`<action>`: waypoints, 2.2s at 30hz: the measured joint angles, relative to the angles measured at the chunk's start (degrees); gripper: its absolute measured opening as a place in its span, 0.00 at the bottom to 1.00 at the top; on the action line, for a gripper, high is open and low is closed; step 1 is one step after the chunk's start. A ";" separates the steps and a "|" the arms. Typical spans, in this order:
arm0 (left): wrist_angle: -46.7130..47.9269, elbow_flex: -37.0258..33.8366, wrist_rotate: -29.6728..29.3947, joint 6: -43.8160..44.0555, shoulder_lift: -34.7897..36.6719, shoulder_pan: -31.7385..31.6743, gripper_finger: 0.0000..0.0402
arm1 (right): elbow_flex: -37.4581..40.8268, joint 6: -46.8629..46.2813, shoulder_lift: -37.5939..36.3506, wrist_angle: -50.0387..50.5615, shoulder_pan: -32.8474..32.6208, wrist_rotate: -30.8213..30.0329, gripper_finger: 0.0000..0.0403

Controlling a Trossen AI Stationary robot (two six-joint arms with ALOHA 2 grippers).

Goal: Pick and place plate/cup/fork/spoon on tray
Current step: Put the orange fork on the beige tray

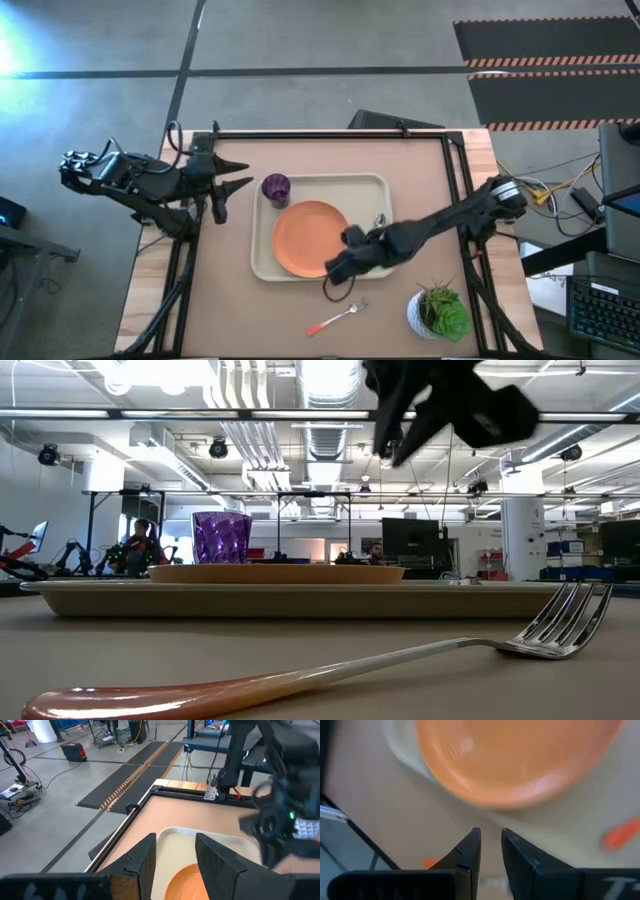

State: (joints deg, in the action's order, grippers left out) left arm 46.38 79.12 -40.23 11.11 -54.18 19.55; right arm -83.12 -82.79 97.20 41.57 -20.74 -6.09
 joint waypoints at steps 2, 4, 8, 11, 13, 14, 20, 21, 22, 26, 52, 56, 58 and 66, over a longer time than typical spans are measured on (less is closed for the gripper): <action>0.13 -0.01 0.00 0.01 0.84 0.00 0.30 | -0.86 -5.25 2.71 0.02 -1.45 4.57 0.16; 0.14 -0.01 -0.02 0.02 1.37 0.00 0.30 | -2.35 -8.63 5.20 -0.07 -3.25 9.19 0.17; 0.17 0.00 -0.02 -0.05 1.83 0.00 0.30 | -6.32 -12.61 9.13 0.04 -6.41 13.14 0.17; 0.16 -0.01 -0.05 -1.26 1.74 0.00 0.30 | -9.67 -16.11 10.52 0.11 -7.86 13.47 0.17; 0.14 -0.01 -0.24 -1.79 1.66 0.00 0.30 | -11.89 -20.01 11.11 -0.09 -8.68 12.87 0.17; 0.16 -0.01 -0.24 -2.65 1.56 0.00 0.30 | -12.76 -21.47 11.55 -0.05 -9.15 11.90 0.17; 0.15 -0.01 -0.42 -9.71 1.92 -0.04 0.30 | -17.20 -27.60 17.36 0.35 -10.14 9.38 0.17; 0.17 0.02 -0.48 -11.20 2.31 -0.04 0.30 | -17.79 -28.46 18.66 0.17 -10.12 10.60 0.17; 0.17 0.11 -0.56 -12.35 2.74 -0.04 0.30 | -18.31 -29.11 20.08 0.13 -10.05 12.28 0.17; 1.03 0.43 -0.61 -14.62 5.34 -0.04 0.30 | -21.58 -34.43 26.07 0.27 -10.41 18.49 0.17; 3.19 -0.03 -0.51 -18.04 15.64 0.00 0.30 | -49.28 -46.42 42.48 6.22 -12.97 3.44 0.17; 3.79 -0.05 -0.52 -17.64 15.26 0.00 0.30 | -49.26 -42.44 42.46 5.07 -12.92 3.45 0.17; 3.81 -0.14 -0.52 -17.57 15.22 0.00 0.30 | -49.26 -42.43 42.56 5.02 -12.88 3.45 0.17; 3.65 -0.75 -0.51 -17.51 14.55 0.00 0.30 | -49.13 -38.74 43.18 3.95 -12.35 2.98 0.17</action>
State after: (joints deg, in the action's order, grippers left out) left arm 50.03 78.37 -40.74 -6.39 -39.63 19.55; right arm -132.25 -121.53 140.38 45.52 -33.09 -3.11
